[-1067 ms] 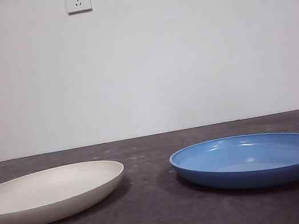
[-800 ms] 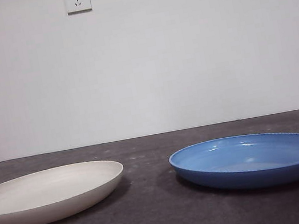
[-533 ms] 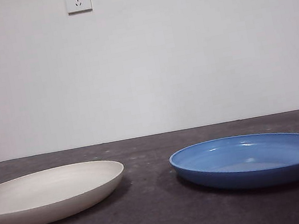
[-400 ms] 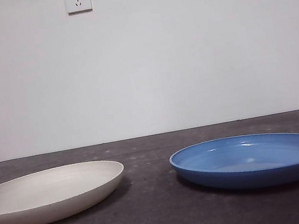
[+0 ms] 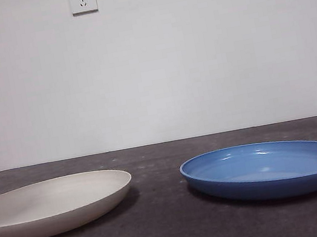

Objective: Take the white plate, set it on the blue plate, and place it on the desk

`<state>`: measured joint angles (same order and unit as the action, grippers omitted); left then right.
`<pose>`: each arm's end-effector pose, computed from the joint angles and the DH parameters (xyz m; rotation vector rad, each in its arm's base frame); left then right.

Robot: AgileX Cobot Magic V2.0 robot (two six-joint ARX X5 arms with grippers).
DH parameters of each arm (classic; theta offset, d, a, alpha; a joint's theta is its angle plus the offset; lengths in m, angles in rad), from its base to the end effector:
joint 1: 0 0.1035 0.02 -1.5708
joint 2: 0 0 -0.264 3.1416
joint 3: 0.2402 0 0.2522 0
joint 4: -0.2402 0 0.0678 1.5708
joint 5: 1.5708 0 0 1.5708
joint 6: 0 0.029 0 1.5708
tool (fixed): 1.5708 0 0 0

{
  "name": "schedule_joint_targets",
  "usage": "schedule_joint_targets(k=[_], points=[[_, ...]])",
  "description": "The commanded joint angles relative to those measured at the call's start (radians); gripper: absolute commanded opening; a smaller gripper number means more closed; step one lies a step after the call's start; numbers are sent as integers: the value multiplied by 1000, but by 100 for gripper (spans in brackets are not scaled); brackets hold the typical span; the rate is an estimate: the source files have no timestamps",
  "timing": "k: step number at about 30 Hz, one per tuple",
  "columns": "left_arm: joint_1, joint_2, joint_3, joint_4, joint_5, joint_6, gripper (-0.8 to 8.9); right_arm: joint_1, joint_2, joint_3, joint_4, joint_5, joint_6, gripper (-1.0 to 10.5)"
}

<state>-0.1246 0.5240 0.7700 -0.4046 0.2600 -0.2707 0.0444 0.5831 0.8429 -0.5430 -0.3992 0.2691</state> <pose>0.1072 -0.0209 0.3383 -0.2776 0.2102 -0.3600 0.1111 0.0162 0.3434 0.3133 0.3390 0.4006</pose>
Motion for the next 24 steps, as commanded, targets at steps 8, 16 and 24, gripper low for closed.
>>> schedule_joint_targets(k=[8,16,24], points=[[-142,98,161,-77,61,43,16,215,70,150,-24,-29,-47,7],[-157,145,172,-83,145,47,20,229,76,154,-37,-82,-83,7],[-157,150,172,-83,145,50,118,229,75,154,-39,-82,-103,91]])
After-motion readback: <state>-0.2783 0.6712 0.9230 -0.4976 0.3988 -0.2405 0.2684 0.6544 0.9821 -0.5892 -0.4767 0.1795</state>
